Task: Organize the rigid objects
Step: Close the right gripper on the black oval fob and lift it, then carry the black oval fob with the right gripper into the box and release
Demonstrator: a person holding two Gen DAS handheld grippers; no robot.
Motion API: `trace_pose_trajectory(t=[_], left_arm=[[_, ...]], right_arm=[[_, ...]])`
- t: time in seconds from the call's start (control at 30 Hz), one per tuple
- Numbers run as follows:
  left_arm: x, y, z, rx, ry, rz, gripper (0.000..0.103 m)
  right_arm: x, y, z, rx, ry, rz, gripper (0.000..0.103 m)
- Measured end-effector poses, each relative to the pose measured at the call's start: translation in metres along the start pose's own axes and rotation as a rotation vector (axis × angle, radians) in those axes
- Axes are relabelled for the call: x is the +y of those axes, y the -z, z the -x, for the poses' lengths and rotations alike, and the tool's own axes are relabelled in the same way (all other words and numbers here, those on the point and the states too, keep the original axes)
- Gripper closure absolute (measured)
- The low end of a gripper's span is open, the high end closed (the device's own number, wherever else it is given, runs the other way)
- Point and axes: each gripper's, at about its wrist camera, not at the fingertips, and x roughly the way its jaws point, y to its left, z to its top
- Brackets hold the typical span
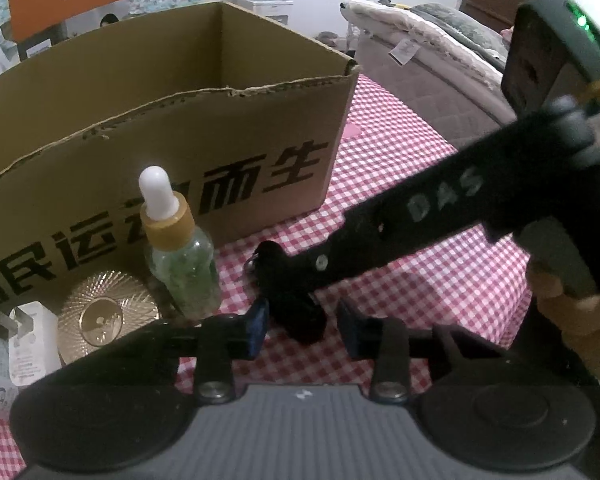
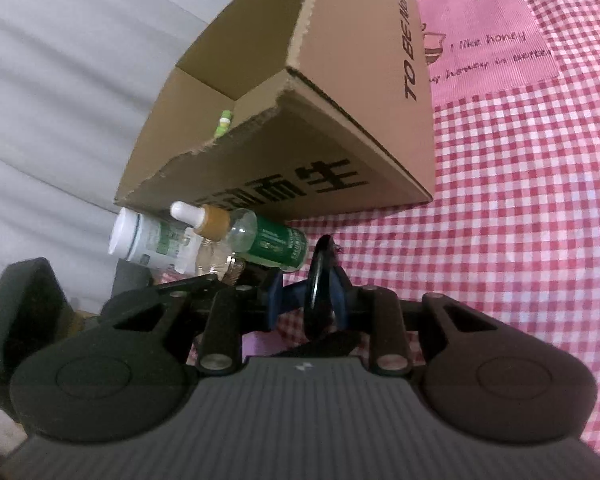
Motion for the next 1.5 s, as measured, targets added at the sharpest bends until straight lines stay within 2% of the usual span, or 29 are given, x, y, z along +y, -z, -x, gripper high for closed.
trace_pose_trajectory(t=[0.17, 0.33, 0.47, 0.63, 0.7, 0.83, 0.97, 1.1, 1.23, 1.37, 1.5], left_arm=[[-0.001, 0.001, 0.002, -0.003, -0.01, -0.002, 0.069], [-0.008, 0.003, 0.008, -0.015, 0.001, -0.011, 0.069], [-0.011, 0.002, 0.031, -0.061, 0.019, -0.028, 0.069], [-0.012, -0.005, 0.082, -0.183, 0.012, -0.063, 0.069], [-0.006, -0.011, 0.106, -0.238, -0.017, -0.075, 0.069], [0.017, -0.026, 0.141, -0.287, -0.078, -0.058, 0.068], [0.056, -0.046, 0.156, -0.282, -0.122, 0.002, 0.068], [0.105, -0.061, 0.147, -0.212, -0.145, 0.073, 0.069], [0.146, -0.065, 0.12, -0.125, -0.154, 0.124, 0.069], [0.171, -0.063, 0.099, -0.063, -0.187, 0.131, 0.068], [0.179, -0.065, 0.095, -0.055, -0.242, 0.108, 0.065]], right_arm=[[-0.005, -0.001, -0.012, -0.006, 0.001, -0.041, 0.083], [-0.007, 0.005, -0.003, -0.022, 0.015, -0.054, 0.087], [0.005, 0.013, 0.015, -0.055, 0.027, -0.047, 0.087], [0.05, 0.018, 0.054, -0.144, 0.043, 0.041, 0.087], [0.073, 0.013, 0.064, -0.176, 0.028, 0.088, 0.087], [0.117, -0.011, 0.065, -0.206, -0.024, 0.17, 0.087], [0.151, -0.049, 0.038, -0.172, -0.085, 0.208, 0.087], [0.166, -0.094, -0.009, -0.085, -0.11, 0.173, 0.087], [0.158, -0.131, -0.069, 0.035, -0.112, 0.077, 0.087], [0.144, -0.151, -0.115, 0.124, -0.111, -0.014, 0.087], [0.137, -0.157, -0.146, 0.183, -0.083, -0.063, 0.087]])
